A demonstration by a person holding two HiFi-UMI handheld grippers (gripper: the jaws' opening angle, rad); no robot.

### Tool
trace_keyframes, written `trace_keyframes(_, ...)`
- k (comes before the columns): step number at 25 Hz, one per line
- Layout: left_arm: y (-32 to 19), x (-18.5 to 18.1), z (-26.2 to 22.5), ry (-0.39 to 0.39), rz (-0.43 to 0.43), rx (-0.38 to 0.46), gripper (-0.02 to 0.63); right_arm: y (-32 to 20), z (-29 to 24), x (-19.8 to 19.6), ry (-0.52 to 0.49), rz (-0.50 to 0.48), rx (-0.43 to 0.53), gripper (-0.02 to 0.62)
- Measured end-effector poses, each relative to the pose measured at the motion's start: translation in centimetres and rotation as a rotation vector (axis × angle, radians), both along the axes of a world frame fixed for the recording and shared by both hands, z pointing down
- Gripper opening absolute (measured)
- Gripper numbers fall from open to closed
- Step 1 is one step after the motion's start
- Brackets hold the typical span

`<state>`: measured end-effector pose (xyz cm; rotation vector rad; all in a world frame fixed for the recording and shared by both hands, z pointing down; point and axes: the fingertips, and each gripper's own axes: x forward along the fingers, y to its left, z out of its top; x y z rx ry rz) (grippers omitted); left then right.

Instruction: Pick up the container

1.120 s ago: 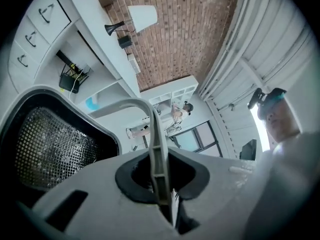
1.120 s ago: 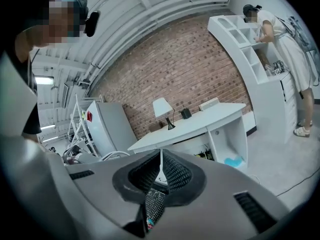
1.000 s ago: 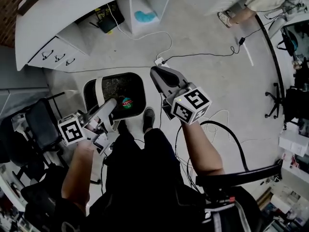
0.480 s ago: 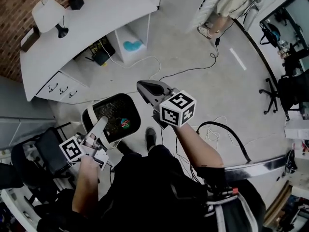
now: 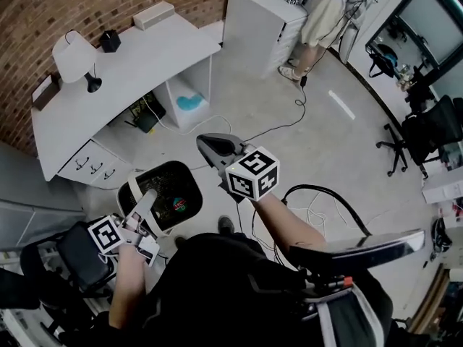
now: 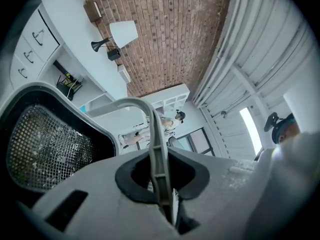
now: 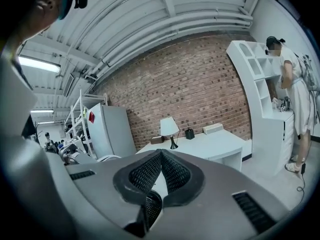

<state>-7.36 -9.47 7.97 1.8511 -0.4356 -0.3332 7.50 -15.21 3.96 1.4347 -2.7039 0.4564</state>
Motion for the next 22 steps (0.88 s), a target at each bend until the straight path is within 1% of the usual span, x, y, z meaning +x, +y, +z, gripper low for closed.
trace_keyframes(3, 0.1, 0.2, -0.7, 0.003, 0.014, 0.027, 0.034, 0.5, -0.9, -0.1, 0.014, 0.005, 0.025, 0.008)
trace_keyframes(8, 0.6, -0.2, -1.8, 0.015, 0.012, 0.044, 0.034, 1.3, -2.2, -0.7, -0.003, 0.016, 0.03, 0.008)
trace_keyframes(11, 0.7, -0.5, -2.0, 0.013, 0.013, 0.049, 0.034, 1.8, -3.3, -0.7, 0.025, 0.021, 0.057, 0.008)
trace_keyframes(16, 0.9, -0.8, -2.0, 0.023, 0.008, 0.028, 0.034, 1.8, -3.5, -0.3, 0.038, 0.058, 0.055, 0.008)
trace_keyframes(22, 0.9, -0.6, -2.0, 0.01, 0.02, 0.03, 0.034, 2.0, -3.7, -0.6, 0.053, 0.053, 0.061, 0.008)
